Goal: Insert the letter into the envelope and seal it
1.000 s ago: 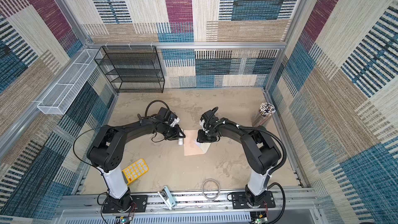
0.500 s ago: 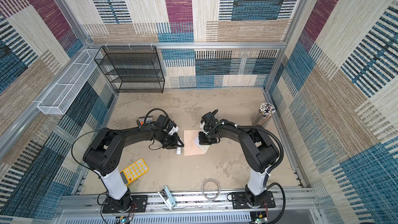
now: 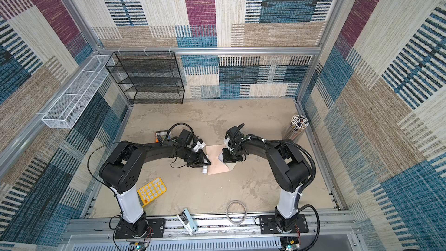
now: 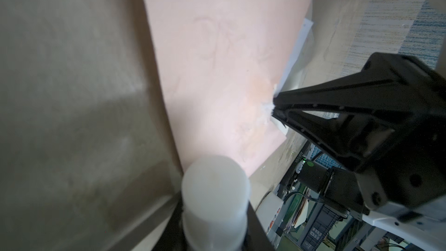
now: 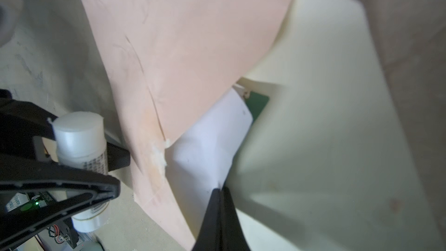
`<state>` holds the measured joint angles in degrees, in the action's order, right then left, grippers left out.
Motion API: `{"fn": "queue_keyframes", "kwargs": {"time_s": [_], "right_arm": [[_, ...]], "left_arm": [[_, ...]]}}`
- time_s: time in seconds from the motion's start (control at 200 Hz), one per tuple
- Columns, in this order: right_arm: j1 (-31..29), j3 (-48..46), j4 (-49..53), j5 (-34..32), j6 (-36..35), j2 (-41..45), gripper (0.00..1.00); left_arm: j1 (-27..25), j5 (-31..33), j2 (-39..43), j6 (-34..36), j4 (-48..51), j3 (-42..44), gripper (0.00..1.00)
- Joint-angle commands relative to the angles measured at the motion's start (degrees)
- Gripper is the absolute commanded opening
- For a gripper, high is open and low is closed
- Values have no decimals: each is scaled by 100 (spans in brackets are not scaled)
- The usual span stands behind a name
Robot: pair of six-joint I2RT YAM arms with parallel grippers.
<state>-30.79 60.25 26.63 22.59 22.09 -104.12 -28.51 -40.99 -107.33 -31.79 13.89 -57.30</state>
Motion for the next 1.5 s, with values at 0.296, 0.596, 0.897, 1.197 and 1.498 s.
{"fn": "queue_keyframes", "kwargs": {"time_s": [0.296,0.596,0.897,1.197,1.498], "right_arm": [[-42,198,78,-105,32,67,6],[-41,447,526,-619,-135,394,28],[372,358,762,-981,-260,1009,35],[1026,-517,191,-554,-278,1148,34],[1092,-907,9,-785,-243,1163,26]], "left_arm": [[-10,640,-19,153,506,-158,0],[-13,689,45,199,630,-216,0],[-10,689,183,225,719,-260,0],[-6,667,249,244,796,-374,0],[-11,690,164,235,817,-530,0]]}}
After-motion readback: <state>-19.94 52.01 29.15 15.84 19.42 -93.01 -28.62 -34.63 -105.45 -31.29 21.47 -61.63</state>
